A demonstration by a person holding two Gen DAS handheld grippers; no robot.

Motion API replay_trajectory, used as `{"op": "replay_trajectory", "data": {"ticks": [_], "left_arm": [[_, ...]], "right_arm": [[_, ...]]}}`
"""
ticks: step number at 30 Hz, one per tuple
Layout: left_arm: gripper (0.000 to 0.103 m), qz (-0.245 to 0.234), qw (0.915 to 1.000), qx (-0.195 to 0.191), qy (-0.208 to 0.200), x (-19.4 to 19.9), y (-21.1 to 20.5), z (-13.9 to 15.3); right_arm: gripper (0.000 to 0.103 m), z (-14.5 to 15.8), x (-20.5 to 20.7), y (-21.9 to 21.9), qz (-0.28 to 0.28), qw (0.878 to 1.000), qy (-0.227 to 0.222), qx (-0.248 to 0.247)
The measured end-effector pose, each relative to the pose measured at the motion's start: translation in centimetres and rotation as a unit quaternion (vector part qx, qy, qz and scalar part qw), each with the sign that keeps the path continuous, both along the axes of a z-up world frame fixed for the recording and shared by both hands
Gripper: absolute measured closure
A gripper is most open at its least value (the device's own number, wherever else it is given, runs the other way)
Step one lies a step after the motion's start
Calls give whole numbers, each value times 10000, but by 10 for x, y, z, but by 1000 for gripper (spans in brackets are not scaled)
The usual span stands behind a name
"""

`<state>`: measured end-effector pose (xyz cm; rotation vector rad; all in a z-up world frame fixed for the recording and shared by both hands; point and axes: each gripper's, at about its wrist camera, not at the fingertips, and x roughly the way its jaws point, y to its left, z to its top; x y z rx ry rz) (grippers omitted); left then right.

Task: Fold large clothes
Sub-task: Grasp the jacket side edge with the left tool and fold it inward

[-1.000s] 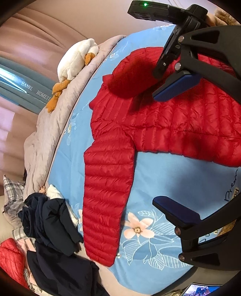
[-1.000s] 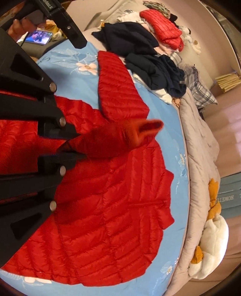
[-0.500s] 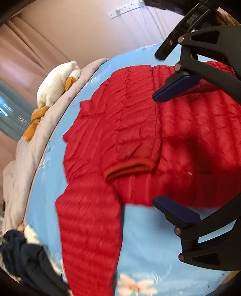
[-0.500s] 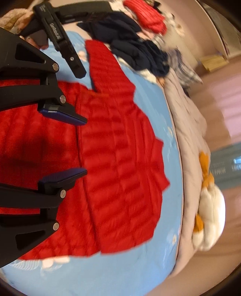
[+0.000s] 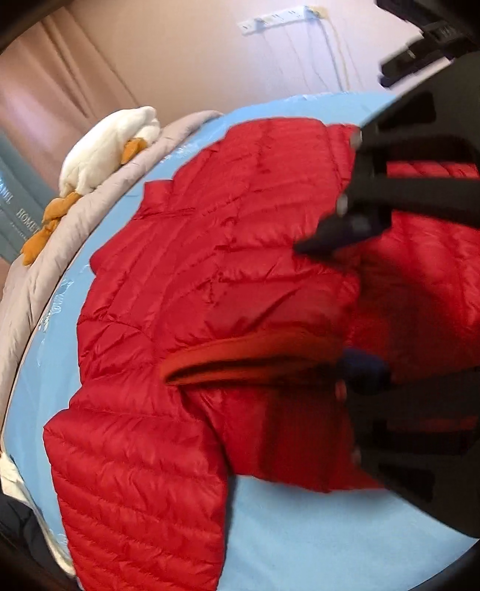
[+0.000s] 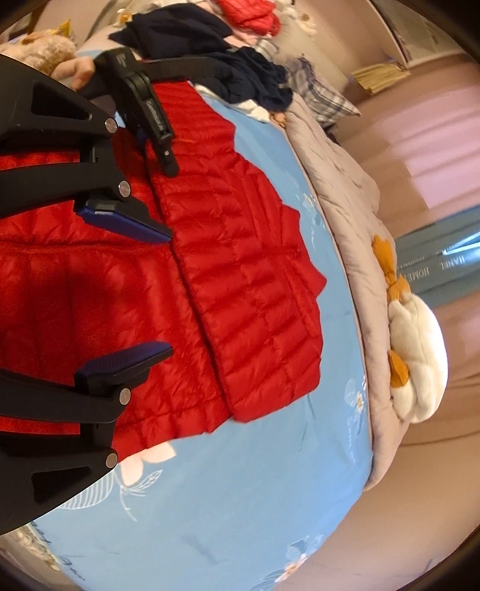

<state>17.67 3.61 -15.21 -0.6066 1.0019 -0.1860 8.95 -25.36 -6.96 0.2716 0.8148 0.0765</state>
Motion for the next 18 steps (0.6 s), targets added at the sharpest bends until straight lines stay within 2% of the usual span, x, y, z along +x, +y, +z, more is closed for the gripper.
{"op": "replay_trajectory", "data": {"ticks": [1, 2, 4, 6, 9, 12, 15, 18], "left_arm": [[89, 15, 10000, -29, -14, 1, 0, 1], [91, 50, 10000, -22, -39, 2, 0, 3], [94, 106, 9995, 246, -151, 5, -4, 15], [94, 117, 9974, 578, -416, 7, -9, 35], [94, 98, 9943, 707, -797, 15, -10, 66], [94, 138, 9915, 830, -991, 30, -7, 84], [94, 229, 9874, 1124, -1092, 41, -1, 92], [94, 226, 9880, 1216, -929, 53, 7, 85]], "right_arm": [[48, -2, -1, -3, -46, 10000, 14, 11], [48, -4, -1, -5, -85, 10000, 34, 13], [48, -6, -5, -11, -160, 9998, 66, 35], [48, -5, -7, -16, -223, 9997, 65, 71], [48, -3, -10, -22, -339, 9994, 15, 76], [48, -1, -12, -28, -422, 9990, -28, 105], [48, 0, -14, -30, -432, 9990, -57, 119], [48, -1, -15, -31, -479, 9988, -77, 26]]}}
